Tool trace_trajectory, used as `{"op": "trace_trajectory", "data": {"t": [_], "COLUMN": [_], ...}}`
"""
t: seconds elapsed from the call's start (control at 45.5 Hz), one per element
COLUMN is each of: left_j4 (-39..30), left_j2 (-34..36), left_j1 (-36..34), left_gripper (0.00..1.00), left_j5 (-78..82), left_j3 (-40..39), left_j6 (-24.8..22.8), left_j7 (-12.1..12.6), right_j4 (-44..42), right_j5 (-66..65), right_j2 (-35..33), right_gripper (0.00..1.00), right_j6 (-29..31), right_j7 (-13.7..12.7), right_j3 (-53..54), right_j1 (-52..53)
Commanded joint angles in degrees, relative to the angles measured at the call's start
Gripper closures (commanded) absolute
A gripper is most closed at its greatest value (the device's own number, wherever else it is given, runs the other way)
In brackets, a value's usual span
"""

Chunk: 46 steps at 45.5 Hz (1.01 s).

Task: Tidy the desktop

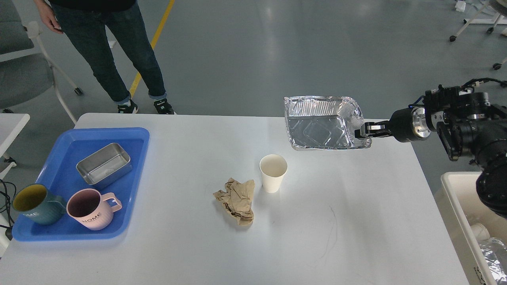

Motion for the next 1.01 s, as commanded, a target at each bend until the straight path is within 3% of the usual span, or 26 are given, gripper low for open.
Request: {"op": "trace_trajectory", "data": {"t": [0.0, 0.088, 0.176, 0.242, 0.659, 0.813, 0.989], "left_j4": [0.01, 0.01, 0.01, 0.01, 0.63, 0.63, 0.72], "left_j2": [-1.34, -5.03, -6.09, -7.32, -10.57, -11.45, -12.42], "left_j1": [-5.08, -7.29, -7.38, -7.38, -7.20, -6.94, -6.76], "left_gripper": [0.03, 0.03, 0.04, 0.04, 0.04, 0.03, 0.03], "left_j5": [1.16, 0.54, 0.98, 1.16, 1.33, 2.39, 2.74], "left_j3": [-1.11, -1.90, -1.81, -1.73, -1.29, -1.02, -0.85], "left_j6": [0.00, 0.00, 0.00, 0.00, 0.00, 0.00, 0.00], "left_j7": [0.70, -1.58, -8.78, -12.74, -17.93, -28.56, -34.45], "right_j4": [0.01, 0.01, 0.01, 0.01, 0.01, 0.01, -0.08], "right_j5": [0.03, 0.03, 0.03, 0.20, 0.73, 0.73, 0.73], "right_j2": [0.35, 0.88, 0.70, 0.61, 0.79, 0.79, 0.53], "right_gripper": [1.00, 1.00, 1.00, 1.00, 1.00, 1.00, 1.00], "right_j6": [0.00, 0.00, 0.00, 0.00, 0.09, 0.09, 0.09], "right_j7": [0.00, 0.09, 0.09, 0.09, 0.09, 0.00, 0.09], "right_j3": [0.00, 0.00, 0.00, 0.00, 0.00, 0.00, 0.00], "right_j1": [0.12, 0.21, 0.21, 0.30, 0.12, 0.21, 0.21]}}
